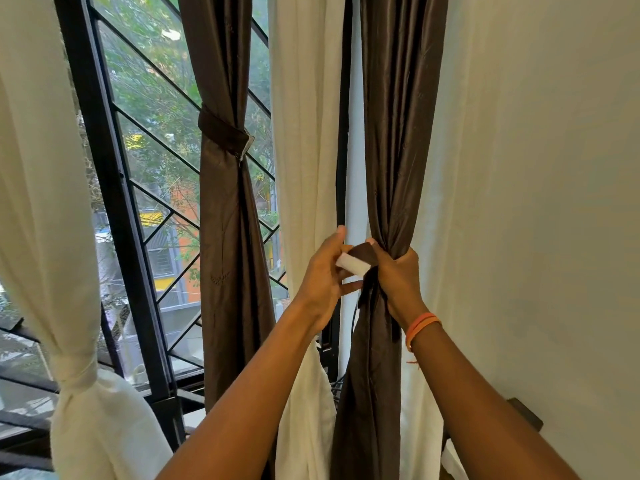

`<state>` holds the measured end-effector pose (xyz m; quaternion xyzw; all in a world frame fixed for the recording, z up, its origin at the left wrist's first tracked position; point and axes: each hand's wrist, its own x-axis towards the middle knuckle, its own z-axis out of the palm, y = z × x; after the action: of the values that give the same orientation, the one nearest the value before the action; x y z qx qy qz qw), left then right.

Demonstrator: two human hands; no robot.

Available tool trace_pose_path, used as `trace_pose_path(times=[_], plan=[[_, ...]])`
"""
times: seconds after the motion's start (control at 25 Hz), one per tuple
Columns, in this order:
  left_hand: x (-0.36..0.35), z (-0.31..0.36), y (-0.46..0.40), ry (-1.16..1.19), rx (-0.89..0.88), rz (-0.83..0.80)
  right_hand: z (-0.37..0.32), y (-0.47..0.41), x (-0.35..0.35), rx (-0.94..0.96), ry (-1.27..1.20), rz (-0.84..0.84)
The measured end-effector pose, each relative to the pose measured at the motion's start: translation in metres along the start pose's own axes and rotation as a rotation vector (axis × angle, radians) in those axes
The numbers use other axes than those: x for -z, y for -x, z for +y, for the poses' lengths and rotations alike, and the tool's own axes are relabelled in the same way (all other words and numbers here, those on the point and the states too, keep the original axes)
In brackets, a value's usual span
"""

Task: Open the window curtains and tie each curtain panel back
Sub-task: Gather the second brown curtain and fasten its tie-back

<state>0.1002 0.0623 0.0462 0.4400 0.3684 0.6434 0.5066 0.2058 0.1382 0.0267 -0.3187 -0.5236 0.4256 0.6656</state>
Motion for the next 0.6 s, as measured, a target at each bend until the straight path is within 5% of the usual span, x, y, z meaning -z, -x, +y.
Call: trace_pose_path(times=[0.2, 0.36, 0.48, 0.6], plan=[[-0.011, -0.047, 0.015, -0.016, -0.182, -0.047, -0.002, 0.01, -0.01, 0.073, 0.062, 0.07], [-0.013, -0.042, 0.013, -0.176, -0.193, 0.092, -0.011, 0.022, -0.008, -0.194, -0.277, -0.284], [-0.014, -0.031, 0.008, -0.152, -0.238, 0.136, -0.018, 0.022, 0.003, -0.343, -0.564, -0.366], [-0.02, -0.031, 0.004, -0.154, -0.257, 0.179, -0.011, 0.027, 0.001, -0.314, -0.353, -0.329]])
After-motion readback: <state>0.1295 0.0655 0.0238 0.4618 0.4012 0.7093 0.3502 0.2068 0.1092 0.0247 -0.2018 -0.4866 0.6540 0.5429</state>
